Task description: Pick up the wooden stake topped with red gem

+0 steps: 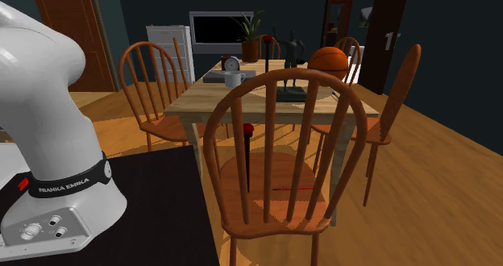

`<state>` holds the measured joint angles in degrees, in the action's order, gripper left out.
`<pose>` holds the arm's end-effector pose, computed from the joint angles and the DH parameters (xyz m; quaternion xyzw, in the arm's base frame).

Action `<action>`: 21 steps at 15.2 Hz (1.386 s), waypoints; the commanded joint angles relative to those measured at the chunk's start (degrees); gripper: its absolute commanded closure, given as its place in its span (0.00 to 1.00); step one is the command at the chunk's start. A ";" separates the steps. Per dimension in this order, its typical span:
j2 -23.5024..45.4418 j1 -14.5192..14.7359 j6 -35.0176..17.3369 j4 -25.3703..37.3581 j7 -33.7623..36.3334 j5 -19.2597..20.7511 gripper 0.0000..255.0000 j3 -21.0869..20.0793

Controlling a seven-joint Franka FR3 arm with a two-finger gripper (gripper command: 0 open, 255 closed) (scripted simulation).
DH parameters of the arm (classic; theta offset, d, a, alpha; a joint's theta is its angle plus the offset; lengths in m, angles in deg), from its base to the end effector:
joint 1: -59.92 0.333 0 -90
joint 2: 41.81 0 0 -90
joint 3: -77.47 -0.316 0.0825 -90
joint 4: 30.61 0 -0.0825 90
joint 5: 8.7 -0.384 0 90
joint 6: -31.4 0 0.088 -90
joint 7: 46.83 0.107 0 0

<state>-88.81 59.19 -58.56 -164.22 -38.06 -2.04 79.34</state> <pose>0.2969 -0.0295 0.6125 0.9939 -0.0958 0.0317 0.0444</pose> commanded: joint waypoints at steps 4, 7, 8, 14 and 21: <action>2.47 0.87 -4.01 -2.78 2.31 -1.05 0.00 -2.05; 5.58 1.75 -8.13 -5.01 4.59 -2.02 0.00 -4.10; 6.77 2.03 -9.52 -5.62 5.35 -2.32 0.00 -4.79; 15.33 3.63 -17.94 -7.91 9.93 -3.67 0.00 -8.91; 28.14 5.01 -27.32 -7.42 15.68 -3.63 0.00 -13.54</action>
<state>-62.97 64.06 -84.25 -171.94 -23.34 -5.82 66.51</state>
